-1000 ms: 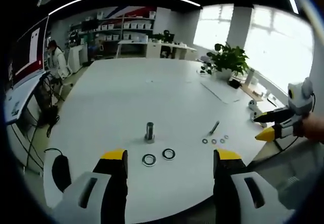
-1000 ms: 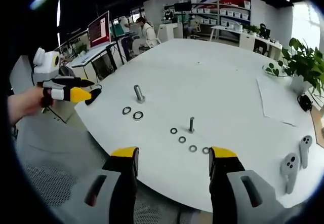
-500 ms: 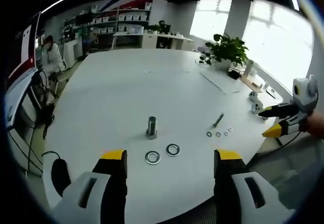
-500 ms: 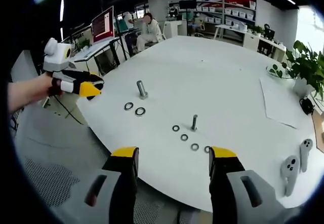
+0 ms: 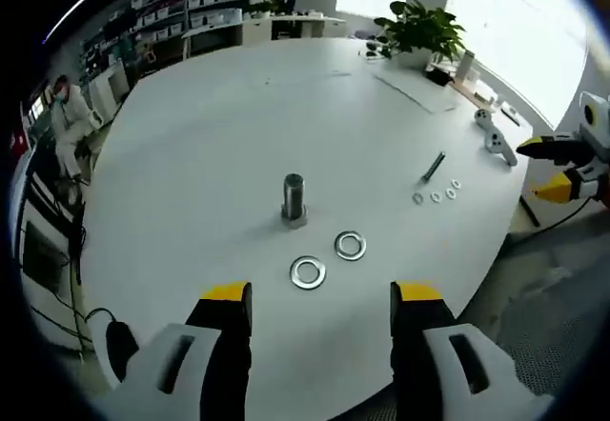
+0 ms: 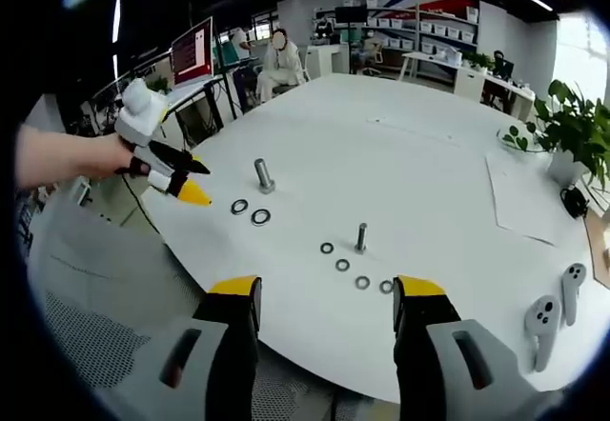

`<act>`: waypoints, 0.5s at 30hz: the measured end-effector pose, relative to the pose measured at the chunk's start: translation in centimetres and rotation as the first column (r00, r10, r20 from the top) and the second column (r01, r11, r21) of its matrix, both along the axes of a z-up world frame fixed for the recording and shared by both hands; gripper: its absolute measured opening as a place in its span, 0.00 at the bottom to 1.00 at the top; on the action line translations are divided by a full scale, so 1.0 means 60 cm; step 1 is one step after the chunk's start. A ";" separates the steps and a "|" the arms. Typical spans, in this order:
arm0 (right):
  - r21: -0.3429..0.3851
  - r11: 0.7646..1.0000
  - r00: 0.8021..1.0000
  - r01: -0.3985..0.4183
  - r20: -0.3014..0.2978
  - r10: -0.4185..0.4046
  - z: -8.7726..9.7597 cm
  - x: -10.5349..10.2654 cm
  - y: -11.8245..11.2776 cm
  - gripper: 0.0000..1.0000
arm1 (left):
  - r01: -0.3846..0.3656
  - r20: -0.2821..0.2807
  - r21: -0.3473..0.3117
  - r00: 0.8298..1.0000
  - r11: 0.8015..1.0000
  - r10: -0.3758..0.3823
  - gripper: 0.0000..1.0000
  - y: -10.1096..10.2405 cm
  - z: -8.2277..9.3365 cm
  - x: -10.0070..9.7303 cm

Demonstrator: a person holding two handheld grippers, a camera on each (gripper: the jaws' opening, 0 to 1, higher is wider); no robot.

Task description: Place the washer onto the threaded stud by aligning its center hole with the stud, sliding it down to the base, and recovering from edge contact or off-axis alignment until the washer reaches the visible bottom stop.

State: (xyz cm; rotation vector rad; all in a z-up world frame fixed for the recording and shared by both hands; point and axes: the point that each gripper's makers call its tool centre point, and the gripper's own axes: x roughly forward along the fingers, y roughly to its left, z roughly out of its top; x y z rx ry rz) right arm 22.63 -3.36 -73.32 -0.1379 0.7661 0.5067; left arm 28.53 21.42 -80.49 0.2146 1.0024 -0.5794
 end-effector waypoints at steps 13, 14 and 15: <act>-0.008 1.000 1.000 -0.007 0.006 0.007 0.000 0.000 -0.001 0.58 | 0.106 -0.148 0.070 0.984 0.992 -0.095 0.52 -0.028 -0.071 0.014; -0.013 1.000 1.000 -0.010 0.005 0.010 -0.001 0.000 -0.001 0.58 | 0.106 -0.152 0.074 0.984 0.992 -0.094 0.51 -0.028 -0.075 0.016; -0.016 1.000 1.000 -0.012 0.005 0.012 -0.001 0.000 -0.001 0.58 | 0.109 -0.168 0.083 0.981 0.991 -0.094 0.50 -0.026 -0.080 0.017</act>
